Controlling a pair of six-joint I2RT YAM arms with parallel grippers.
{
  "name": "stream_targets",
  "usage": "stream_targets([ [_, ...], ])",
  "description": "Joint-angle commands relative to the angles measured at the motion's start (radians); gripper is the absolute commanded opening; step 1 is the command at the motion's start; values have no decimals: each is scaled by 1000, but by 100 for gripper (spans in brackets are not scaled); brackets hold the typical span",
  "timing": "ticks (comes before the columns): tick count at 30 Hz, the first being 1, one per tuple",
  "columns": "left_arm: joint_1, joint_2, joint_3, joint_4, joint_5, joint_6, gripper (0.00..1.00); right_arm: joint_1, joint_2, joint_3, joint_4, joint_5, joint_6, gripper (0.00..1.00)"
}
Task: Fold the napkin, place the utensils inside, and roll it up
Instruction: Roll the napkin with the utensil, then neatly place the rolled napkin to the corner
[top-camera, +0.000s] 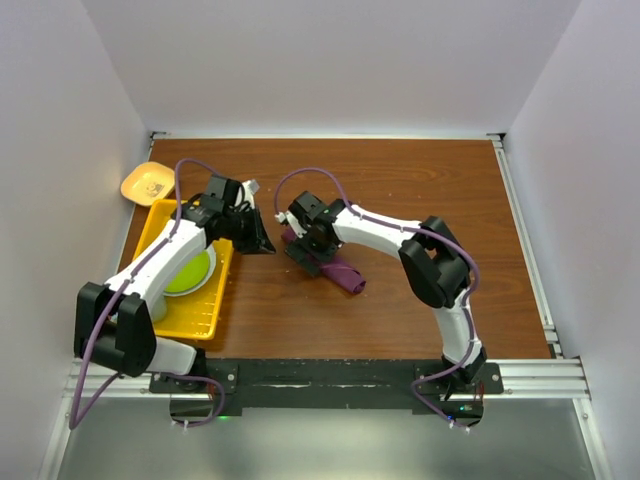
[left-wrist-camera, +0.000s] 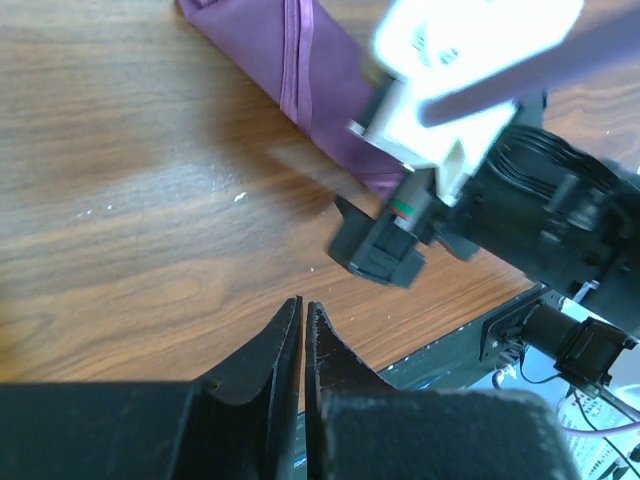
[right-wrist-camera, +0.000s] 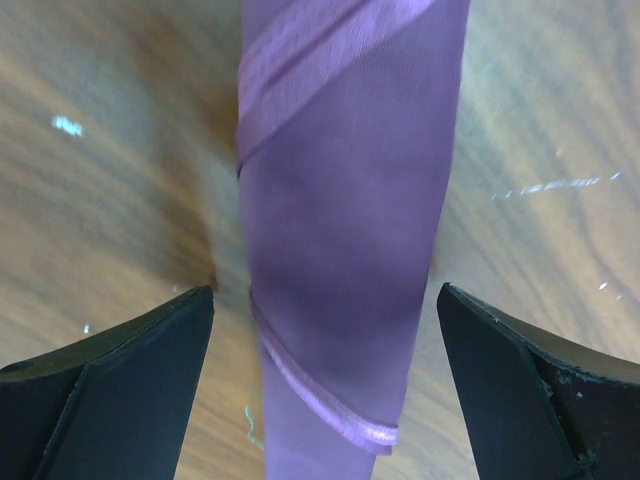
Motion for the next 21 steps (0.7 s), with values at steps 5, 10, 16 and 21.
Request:
stream_targets([
  [5,-1,-57,-23,-4,-2,35,10,-4,52,117,45,100,46,95],
  [10,1,-62,-20,-10,0,41,10,-5,91,142,51,52,91,89],
  [16,1,-65,-23,-4,0,41,10,-11,112,116,60,40,126,76],
  [21,1,-62,-24,2,6,35,10,-79,100,61,96,-15,215,63],
])
